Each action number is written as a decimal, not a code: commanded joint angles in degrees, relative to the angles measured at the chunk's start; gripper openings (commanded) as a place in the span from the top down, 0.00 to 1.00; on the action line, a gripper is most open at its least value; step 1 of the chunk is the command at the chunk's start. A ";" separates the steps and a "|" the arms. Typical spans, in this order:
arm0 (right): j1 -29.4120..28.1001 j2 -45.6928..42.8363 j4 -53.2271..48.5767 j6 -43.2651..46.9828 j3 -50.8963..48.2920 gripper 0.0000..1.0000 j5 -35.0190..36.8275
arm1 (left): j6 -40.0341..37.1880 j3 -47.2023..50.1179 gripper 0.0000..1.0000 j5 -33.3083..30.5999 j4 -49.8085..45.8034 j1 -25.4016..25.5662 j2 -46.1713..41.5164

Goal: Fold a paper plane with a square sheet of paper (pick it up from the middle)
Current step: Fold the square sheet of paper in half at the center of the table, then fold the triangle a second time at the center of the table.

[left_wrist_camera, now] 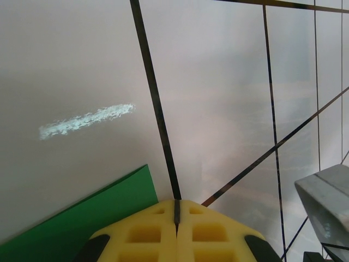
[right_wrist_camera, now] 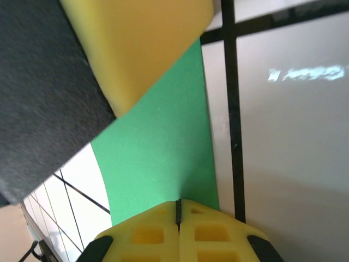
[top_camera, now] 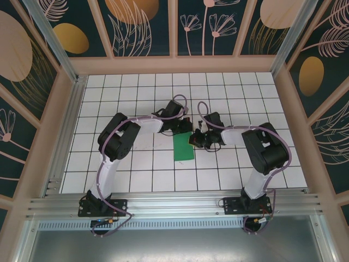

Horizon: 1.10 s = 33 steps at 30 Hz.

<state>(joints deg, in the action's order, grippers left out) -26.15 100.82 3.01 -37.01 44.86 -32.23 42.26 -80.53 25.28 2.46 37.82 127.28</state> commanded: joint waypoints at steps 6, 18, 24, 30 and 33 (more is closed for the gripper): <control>-1.01 -3.45 -8.92 5.61 -4.15 0.99 -3.79 | -0.60 5.63 0.93 -8.92 -9.32 -2.49 5.37; -4.34 -9.66 -11.77 4.03 -12.88 0.98 -3.87 | -0.08 6.18 0.93 -9.19 -8.10 -2.65 6.07; -4.20 -15.41 -17.29 5.24 -12.44 0.98 -0.78 | -0.27 6.01 0.93 -8.90 -8.05 -2.64 5.46; -3.66 -21.01 -17.80 3.00 -5.16 0.77 8.23 | 0.54 0.85 0.81 -5.33 -7.92 -2.58 0.11; -2.94 -19.15 -17.41 1.48 -2.97 0.65 14.12 | 1.86 -2.30 0.69 -4.82 -7.23 -3.35 -4.39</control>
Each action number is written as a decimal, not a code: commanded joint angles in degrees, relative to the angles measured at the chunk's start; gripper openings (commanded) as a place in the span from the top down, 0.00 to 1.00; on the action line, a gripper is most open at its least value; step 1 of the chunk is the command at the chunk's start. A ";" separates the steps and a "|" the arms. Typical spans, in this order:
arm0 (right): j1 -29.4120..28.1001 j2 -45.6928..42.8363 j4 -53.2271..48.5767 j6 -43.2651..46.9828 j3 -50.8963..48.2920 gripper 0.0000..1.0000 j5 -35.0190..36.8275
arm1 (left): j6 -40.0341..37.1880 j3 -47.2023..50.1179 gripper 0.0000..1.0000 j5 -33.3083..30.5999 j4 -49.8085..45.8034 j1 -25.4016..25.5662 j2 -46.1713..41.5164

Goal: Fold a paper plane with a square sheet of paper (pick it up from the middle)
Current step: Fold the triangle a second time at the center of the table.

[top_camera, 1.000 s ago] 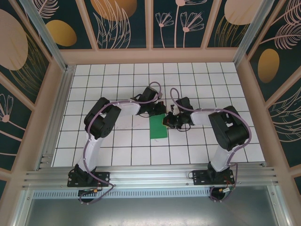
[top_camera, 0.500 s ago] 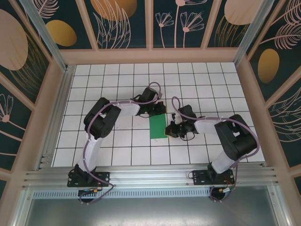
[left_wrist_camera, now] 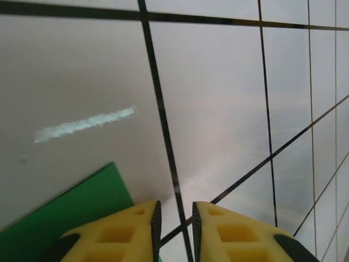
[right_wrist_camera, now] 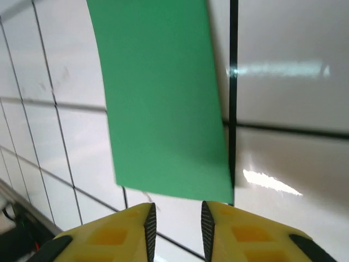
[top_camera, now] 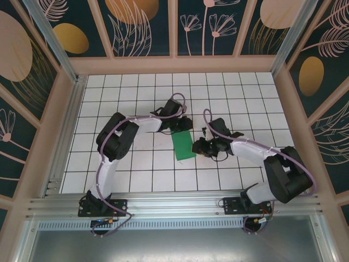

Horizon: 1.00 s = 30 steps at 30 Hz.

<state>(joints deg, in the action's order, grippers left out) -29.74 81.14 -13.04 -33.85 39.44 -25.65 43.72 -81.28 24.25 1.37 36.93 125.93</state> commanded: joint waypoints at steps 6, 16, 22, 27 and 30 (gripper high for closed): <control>0.51 8.06 -1.11 -2.18 9.79 0.50 10.04 | 3.26 2.89 0.52 -8.47 -3.83 -6.56 -12.43; -3.06 15.72 -7.06 -4.57 14.15 0.41 12.11 | 4.96 20.45 0.41 -14.62 -2.60 -11.37 -23.65; -8.18 18.88 -8.16 -8.36 17.41 0.44 11.03 | 5.15 25.10 0.35 -16.29 -2.44 -12.65 -27.13; -11.27 23.81 -8.57 -8.87 25.05 0.48 9.37 | 4.81 28.18 0.31 -17.03 -3.00 -13.62 -31.09; -11.56 26.26 -9.01 -8.52 28.94 0.48 9.35 | 4.49 29.60 0.29 -18.07 -3.97 -13.92 -32.92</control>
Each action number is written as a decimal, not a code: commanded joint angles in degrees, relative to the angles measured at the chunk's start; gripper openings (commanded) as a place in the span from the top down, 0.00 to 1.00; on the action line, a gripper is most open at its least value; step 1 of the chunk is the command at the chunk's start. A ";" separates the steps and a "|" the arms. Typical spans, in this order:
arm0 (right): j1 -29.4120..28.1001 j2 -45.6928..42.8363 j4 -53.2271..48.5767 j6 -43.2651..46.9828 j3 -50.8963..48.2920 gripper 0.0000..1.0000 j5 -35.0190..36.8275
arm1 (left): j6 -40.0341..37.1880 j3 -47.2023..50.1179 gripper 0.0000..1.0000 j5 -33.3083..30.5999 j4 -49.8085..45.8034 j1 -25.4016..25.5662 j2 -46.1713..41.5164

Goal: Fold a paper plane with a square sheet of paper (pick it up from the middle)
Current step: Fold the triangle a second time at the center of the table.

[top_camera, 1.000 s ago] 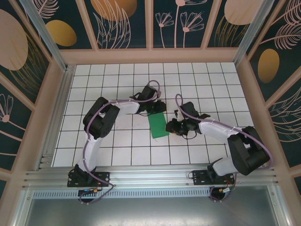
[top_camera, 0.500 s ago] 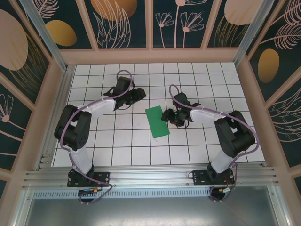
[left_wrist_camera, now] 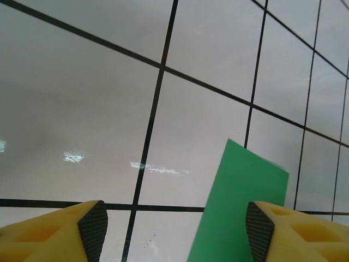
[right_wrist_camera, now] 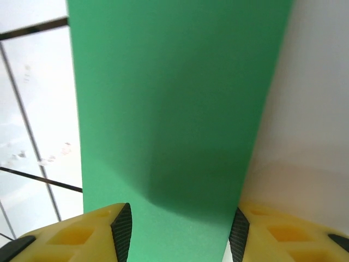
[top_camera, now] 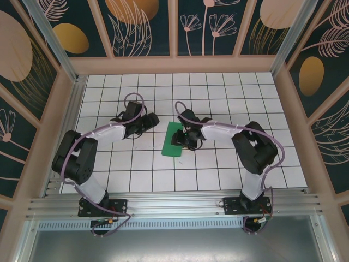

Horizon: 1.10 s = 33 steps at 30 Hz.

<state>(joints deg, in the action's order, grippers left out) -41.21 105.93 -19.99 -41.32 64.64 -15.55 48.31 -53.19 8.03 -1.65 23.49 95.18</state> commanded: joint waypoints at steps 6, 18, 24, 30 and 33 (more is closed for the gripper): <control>1.00 -1.00 -5.64 -0.87 4.04 0.47 7.03 | -0.92 4.31 0.25 -1.57 -1.85 -0.80 -5.14; 5.05 3.65 1.44 3.25 8.11 0.53 1.09 | -1.78 9.39 0.05 9.22 1.92 -0.74 -7.70; 7.19 7.24 4.73 4.29 9.68 0.58 -3.00 | 1.38 13.50 0.05 15.19 6.41 -0.50 -7.99; 8.51 10.13 5.13 4.72 9.81 0.58 -3.54 | 4.87 15.52 0.08 19.63 10.31 1.30 -7.06; 9.10 10.34 5.48 3.94 9.00 0.58 -3.39 | 6.60 15.83 0.10 20.46 10.87 3.23 -6.44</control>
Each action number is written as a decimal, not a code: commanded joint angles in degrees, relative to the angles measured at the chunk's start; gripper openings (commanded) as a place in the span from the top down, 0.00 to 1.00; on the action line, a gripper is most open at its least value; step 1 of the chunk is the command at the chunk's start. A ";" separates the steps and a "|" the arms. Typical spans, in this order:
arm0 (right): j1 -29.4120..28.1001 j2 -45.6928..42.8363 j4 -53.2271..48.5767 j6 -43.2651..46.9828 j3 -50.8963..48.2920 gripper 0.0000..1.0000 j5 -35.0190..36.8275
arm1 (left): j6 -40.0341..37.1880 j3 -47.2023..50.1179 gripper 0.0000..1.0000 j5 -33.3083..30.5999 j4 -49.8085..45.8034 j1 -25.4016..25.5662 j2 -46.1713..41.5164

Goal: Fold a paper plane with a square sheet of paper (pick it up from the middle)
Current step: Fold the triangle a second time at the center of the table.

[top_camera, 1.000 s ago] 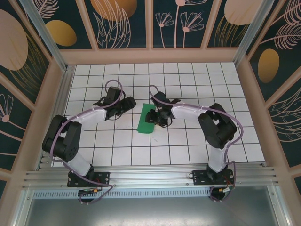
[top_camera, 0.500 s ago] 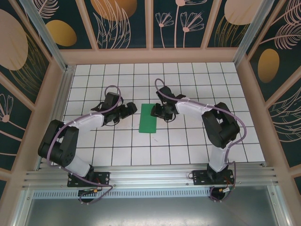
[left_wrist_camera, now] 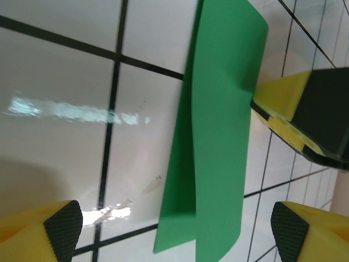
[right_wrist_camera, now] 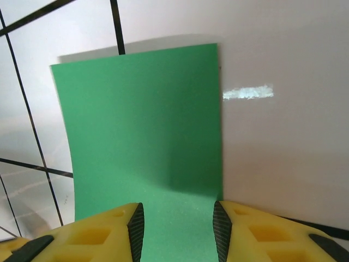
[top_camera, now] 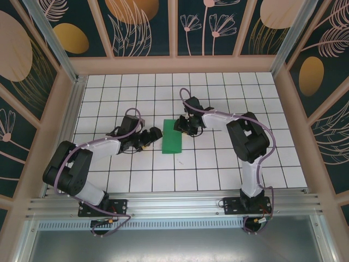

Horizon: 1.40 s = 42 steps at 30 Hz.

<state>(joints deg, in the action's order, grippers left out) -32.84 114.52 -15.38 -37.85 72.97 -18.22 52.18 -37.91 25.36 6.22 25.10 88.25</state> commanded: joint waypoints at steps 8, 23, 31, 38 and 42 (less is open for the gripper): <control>1.17 2.28 1.89 -0.47 -0.98 0.58 -1.52 | 8.20 2.30 0.23 6.97 8.97 5.07 2.91; 1.19 0.61 3.56 -0.56 -1.27 0.58 -3.70 | 12.90 3.06 0.75 6.47 13.76 5.37 6.59; 1.19 -7.94 3.53 2.95 -4.00 0.57 -3.40 | 9.63 0.56 0.95 2.26 7.46 5.35 8.10; -0.43 -9.81 2.23 5.01 -9.14 0.74 -6.29 | 6.71 -2.23 0.96 0.64 2.82 5.35 8.79; -1.17 -8.46 4.29 3.63 -11.01 0.80 -7.96 | 6.44 -2.98 0.96 0.65 2.27 5.43 9.04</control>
<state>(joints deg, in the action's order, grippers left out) -33.34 104.95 -12.12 -34.26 63.53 -23.83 60.45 -39.46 26.85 11.03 30.35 96.51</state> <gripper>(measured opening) 0.208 0.065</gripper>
